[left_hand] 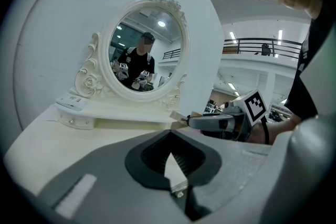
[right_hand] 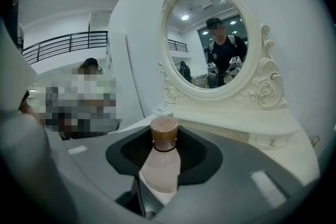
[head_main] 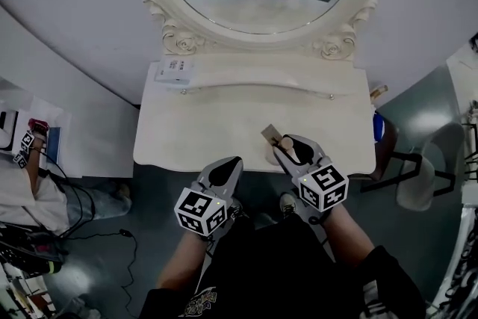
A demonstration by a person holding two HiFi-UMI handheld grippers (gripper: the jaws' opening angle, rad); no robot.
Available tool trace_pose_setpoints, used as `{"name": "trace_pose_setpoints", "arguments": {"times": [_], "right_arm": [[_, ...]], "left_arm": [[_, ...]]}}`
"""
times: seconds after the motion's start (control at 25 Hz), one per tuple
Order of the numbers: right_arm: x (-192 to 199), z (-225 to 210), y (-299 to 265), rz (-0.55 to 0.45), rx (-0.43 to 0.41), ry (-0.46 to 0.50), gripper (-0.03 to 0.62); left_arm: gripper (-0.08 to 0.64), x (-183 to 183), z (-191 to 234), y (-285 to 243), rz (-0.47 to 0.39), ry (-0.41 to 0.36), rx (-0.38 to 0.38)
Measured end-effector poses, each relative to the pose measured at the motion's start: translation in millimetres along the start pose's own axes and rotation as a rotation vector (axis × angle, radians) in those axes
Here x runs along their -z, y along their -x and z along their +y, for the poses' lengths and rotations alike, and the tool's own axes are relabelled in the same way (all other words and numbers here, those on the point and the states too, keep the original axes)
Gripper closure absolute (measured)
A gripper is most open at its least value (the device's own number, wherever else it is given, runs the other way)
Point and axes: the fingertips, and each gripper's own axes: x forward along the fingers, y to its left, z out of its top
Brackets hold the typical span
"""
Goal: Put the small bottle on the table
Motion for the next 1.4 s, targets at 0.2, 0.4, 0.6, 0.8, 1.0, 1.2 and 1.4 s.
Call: {"name": "trace_pose_setpoints", "arguments": {"times": [0.2, 0.4, 0.6, 0.8, 1.0, 1.2, 1.4], "right_arm": [[-4, 5, -9, -0.015, 0.058, -0.022, 0.425], [-4, 14, -16, -0.035, 0.114, -0.058, 0.425], [-5, 25, -21, -0.043, 0.155, -0.07, 0.425], [-6, 36, -28, -0.04, 0.172, -0.069, 0.425], [-9, 47, -37, -0.033, 0.169, -0.063, 0.425], [-9, 57, -41, -0.034, 0.161, -0.061, 0.425], [-13, 55, -45, -0.031, 0.141, -0.045, 0.425]], "left_arm": [[0.56, -3, 12, 3, 0.013, -0.015, 0.059], [0.56, -3, 23, 10, 0.034, -0.031, 0.112], [0.56, -6, 34, 20, 0.035, -0.043, 0.145], [0.56, -6, 42, 34, 0.034, -0.047, 0.16], [0.56, -7, 52, 48, 0.025, -0.046, 0.157], [0.56, -4, 56, 60, 0.021, -0.044, 0.147], [0.56, -5, 56, 57, 0.02, -0.042, 0.137]]}}
